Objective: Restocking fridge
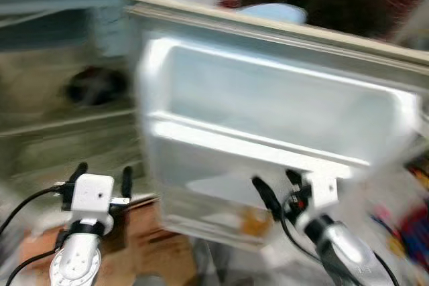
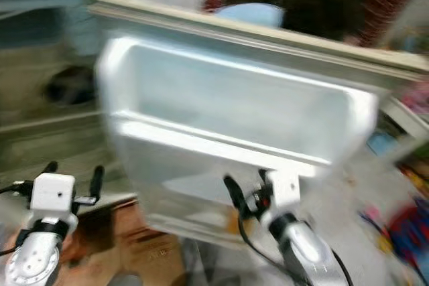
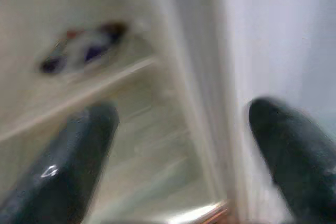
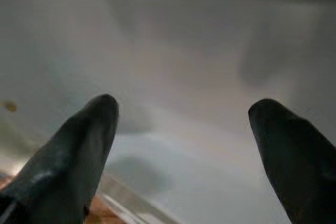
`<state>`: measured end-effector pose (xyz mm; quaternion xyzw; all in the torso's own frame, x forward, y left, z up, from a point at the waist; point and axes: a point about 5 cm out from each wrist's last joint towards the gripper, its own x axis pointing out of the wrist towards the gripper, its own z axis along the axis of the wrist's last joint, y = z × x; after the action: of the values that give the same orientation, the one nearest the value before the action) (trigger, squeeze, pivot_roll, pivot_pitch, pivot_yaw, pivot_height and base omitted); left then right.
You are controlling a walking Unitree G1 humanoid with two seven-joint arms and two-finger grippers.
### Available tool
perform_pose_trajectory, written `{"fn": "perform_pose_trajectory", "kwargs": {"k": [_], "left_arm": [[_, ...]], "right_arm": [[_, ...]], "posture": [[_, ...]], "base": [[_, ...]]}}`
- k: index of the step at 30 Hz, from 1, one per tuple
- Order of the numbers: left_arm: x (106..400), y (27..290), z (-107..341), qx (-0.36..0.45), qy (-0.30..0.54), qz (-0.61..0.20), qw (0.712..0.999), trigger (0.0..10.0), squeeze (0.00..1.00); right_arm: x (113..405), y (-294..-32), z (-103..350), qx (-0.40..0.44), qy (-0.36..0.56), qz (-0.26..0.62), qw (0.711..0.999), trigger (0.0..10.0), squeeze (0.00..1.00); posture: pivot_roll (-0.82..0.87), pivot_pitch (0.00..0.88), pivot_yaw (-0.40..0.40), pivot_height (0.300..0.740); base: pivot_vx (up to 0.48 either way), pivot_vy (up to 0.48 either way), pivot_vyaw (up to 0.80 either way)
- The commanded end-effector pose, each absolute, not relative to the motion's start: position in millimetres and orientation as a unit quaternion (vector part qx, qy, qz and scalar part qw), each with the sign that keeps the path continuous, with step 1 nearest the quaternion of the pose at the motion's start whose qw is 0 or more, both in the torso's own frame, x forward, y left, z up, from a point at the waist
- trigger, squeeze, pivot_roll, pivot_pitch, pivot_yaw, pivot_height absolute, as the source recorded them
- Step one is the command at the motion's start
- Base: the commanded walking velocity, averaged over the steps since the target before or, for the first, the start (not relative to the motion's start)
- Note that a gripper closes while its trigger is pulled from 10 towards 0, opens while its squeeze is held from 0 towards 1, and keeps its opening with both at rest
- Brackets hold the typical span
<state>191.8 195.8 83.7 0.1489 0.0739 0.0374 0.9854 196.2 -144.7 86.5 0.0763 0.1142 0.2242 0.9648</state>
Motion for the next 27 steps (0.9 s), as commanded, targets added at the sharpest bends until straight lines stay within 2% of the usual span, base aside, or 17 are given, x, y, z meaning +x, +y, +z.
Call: {"fn": "perform_pose_trajectory", "kwargs": {"k": [1,7,27], "left_arm": [[190.4,184.9,88.0,0.139,0.058,0.011,0.989,10.0,0.0],[193.9,185.2,87.9,0.14,0.057,0.011,0.988,10.0,0.0],[202.6,185.5,87.1,0.141,0.056,0.015,0.988,10.0,0.0]], "right_arm": [[197.0,-183.5,82.8,0.044,0.135,0.138,0.98,10.0,0.0],[197.8,-181.7,78.4,0.048,0.146,0.138,0.978,10.0,0.0],[202.1,-180.4,81.8,0.056,0.133,0.164,0.976,10.0,0.0]], "posture": [[0.07,0.0,-0.091,0.74],[0.06,0.0,-0.086,0.74],[0.06,0.0,-0.082,0.74]], "base": [[0.0,0.0,0.0],[-0.041,0.0,0.0],[-0.32,0.0,0.0]]}}
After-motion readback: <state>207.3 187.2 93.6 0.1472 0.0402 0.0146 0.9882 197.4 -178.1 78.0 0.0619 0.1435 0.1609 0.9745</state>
